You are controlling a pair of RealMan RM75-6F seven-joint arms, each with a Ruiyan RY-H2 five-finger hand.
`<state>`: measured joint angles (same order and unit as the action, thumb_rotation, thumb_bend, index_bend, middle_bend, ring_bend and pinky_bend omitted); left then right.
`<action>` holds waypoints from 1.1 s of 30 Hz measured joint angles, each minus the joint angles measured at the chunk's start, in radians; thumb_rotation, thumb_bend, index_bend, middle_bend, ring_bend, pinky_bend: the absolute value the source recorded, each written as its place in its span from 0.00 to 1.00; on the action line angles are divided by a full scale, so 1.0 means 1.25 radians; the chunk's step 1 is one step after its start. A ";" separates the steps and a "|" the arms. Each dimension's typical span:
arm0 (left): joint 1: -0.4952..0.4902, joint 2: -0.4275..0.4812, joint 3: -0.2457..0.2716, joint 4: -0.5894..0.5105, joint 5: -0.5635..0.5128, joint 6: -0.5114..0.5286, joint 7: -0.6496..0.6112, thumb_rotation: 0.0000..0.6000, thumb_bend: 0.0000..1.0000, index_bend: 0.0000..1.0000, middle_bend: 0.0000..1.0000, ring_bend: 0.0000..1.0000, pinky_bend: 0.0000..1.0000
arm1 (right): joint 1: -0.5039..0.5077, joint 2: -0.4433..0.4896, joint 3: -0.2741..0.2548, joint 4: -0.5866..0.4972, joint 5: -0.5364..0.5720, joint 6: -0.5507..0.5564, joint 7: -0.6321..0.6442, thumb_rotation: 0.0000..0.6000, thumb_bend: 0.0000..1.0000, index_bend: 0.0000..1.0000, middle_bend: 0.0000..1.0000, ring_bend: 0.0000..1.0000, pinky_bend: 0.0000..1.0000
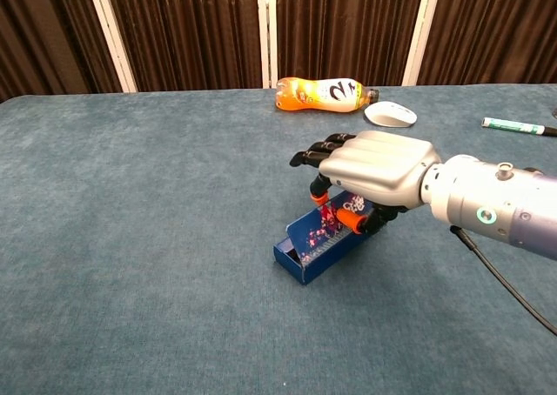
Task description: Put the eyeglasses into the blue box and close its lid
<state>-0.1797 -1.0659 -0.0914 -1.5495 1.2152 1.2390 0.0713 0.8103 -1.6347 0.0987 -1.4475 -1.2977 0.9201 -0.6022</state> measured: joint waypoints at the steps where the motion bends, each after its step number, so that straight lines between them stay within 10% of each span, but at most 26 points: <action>1: 0.000 0.000 0.000 0.000 0.000 0.000 0.001 1.00 0.00 0.00 0.00 0.00 0.00 | 0.001 -0.003 0.002 0.002 0.005 -0.001 -0.004 1.00 0.49 0.66 0.05 0.00 0.00; 9: 0.000 0.000 0.000 0.000 0.000 0.001 0.001 1.00 0.00 0.00 0.00 0.00 0.00 | 0.000 -0.012 0.005 0.013 0.018 0.009 -0.015 1.00 0.24 0.05 0.00 0.00 0.00; 21: 0.000 -0.001 0.001 -0.001 0.000 0.003 0.005 1.00 0.00 0.00 0.00 0.00 0.00 | -0.015 0.063 0.018 -0.075 -0.033 0.055 0.072 1.00 0.15 0.00 0.00 0.00 0.00; 33: 0.000 -0.003 0.003 -0.005 0.005 0.007 0.014 1.00 0.00 0.00 0.00 0.00 0.00 | 0.035 0.152 -0.033 -0.079 -0.051 -0.144 0.164 1.00 0.16 0.00 0.00 0.00 0.00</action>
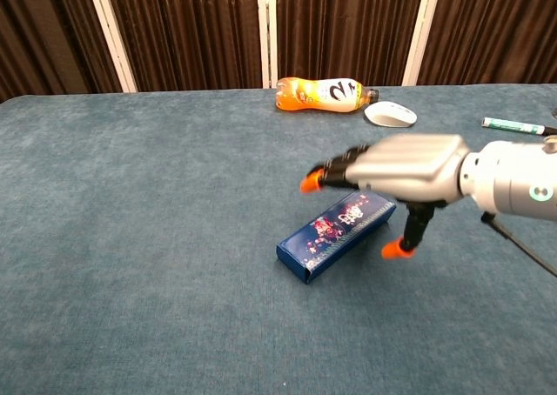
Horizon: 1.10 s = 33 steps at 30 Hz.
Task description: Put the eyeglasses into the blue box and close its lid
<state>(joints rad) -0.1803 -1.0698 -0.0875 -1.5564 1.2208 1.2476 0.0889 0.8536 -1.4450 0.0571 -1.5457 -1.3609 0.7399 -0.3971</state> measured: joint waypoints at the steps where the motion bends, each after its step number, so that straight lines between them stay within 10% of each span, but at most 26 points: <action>1: 0.000 0.000 0.000 0.000 0.000 0.000 0.001 1.00 0.00 0.00 0.00 0.00 0.00 | 0.008 -0.002 -0.005 0.014 -0.016 -0.013 0.018 1.00 0.16 0.00 0.00 0.00 0.00; 14: -0.003 -0.001 -0.002 0.010 -0.008 -0.008 -0.004 1.00 0.00 0.00 0.00 0.00 0.00 | 0.055 -0.079 -0.031 0.155 -0.126 -0.020 0.097 1.00 0.18 0.01 0.00 0.00 0.00; 27: -0.004 -0.002 0.000 0.009 -0.011 -0.013 0.003 1.00 0.00 0.00 0.00 0.00 0.00 | 0.060 -0.115 -0.058 0.234 -0.197 0.028 0.169 1.00 0.36 0.40 0.33 0.10 0.00; 33: -0.004 -0.003 0.000 0.009 -0.012 -0.012 0.006 1.00 0.00 0.00 0.00 0.00 0.00 | 0.057 -0.119 -0.064 0.245 -0.205 0.041 0.184 1.00 0.35 0.26 0.21 0.05 0.00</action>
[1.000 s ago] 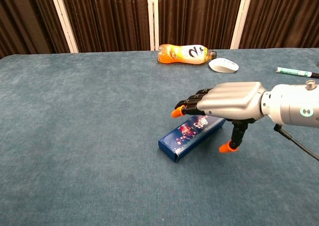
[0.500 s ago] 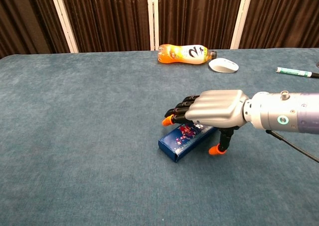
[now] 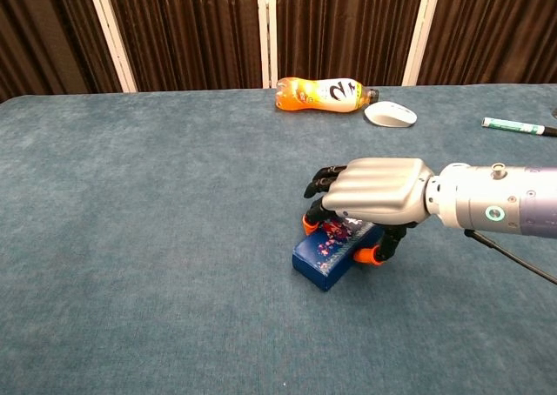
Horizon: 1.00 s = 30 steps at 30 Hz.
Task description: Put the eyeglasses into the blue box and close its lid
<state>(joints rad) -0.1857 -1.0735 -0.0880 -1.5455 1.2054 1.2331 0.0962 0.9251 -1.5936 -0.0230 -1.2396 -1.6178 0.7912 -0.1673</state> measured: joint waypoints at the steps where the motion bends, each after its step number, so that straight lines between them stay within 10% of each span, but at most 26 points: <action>1: 0.000 0.000 0.000 0.000 0.000 0.000 0.000 1.00 0.00 0.00 0.00 0.00 0.00 | -0.001 0.001 0.000 0.000 -0.001 0.002 0.001 1.00 0.34 0.17 0.14 0.03 0.00; 4: 0.000 0.000 0.000 0.000 -0.001 -0.001 0.001 1.00 0.00 0.00 0.00 0.00 0.00 | -0.004 0.004 0.000 -0.002 -0.001 0.009 -0.002 1.00 0.33 0.01 0.01 0.00 0.00; 15: 0.004 0.006 0.001 -0.009 0.012 0.010 -0.012 1.00 0.00 0.00 0.00 0.00 0.00 | -0.041 0.074 0.006 -0.095 0.017 0.059 -0.059 1.00 0.28 0.00 0.00 0.00 0.00; 20: 0.017 0.016 0.004 -0.027 0.046 0.059 -0.009 1.00 0.00 0.00 0.00 0.00 0.00 | -0.120 0.163 0.004 -0.169 0.022 0.195 -0.069 1.00 0.02 0.00 0.00 0.00 0.00; 30: 0.059 0.041 0.013 -0.066 0.123 0.171 -0.022 1.00 0.00 0.00 0.00 0.00 0.00 | -0.358 0.289 0.008 -0.255 0.075 0.496 0.018 1.00 0.00 0.00 0.00 0.00 0.00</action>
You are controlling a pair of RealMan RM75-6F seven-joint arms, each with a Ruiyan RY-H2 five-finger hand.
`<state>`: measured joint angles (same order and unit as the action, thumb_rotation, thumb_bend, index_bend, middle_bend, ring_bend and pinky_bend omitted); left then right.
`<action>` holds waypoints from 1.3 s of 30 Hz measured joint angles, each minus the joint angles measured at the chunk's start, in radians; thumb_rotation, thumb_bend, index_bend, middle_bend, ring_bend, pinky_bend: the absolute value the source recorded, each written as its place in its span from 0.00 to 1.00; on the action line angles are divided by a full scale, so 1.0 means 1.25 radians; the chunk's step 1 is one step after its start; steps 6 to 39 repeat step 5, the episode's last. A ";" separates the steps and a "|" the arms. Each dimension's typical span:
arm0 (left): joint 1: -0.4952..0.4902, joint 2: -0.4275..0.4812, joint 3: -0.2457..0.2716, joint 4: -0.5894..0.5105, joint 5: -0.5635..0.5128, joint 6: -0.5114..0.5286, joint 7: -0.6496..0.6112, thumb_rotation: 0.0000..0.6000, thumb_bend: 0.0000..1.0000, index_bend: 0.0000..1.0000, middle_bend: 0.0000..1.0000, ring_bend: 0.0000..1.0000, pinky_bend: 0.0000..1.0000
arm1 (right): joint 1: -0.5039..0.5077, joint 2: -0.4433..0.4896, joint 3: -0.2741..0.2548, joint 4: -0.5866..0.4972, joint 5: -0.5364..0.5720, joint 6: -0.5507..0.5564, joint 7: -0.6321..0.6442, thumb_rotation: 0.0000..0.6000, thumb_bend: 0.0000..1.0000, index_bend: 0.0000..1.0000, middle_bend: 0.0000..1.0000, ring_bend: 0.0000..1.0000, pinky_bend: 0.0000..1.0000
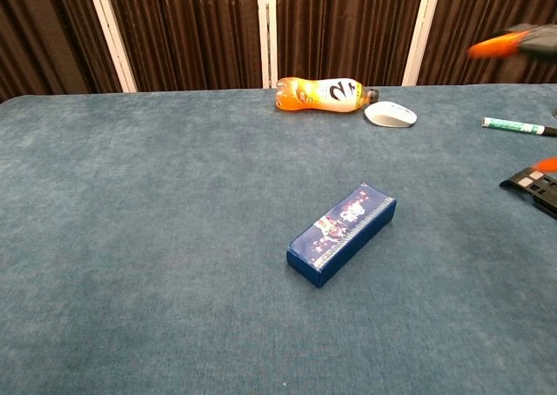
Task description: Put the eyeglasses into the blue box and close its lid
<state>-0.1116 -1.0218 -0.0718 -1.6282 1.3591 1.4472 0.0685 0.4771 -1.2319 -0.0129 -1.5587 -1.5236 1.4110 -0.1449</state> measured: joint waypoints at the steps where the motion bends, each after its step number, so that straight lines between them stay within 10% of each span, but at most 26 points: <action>1: 0.005 0.003 0.001 -0.003 0.008 0.013 -0.003 1.00 0.00 0.00 0.00 0.00 0.00 | -0.024 0.005 0.001 -0.004 0.007 0.025 0.009 1.00 0.00 0.00 0.00 0.00 0.00; 39: 0.027 0.019 0.006 -0.015 0.044 0.054 -0.034 1.00 0.00 0.00 0.00 0.00 0.00 | -0.081 0.012 0.002 0.000 0.015 0.078 0.025 1.00 0.00 0.00 0.00 0.00 0.00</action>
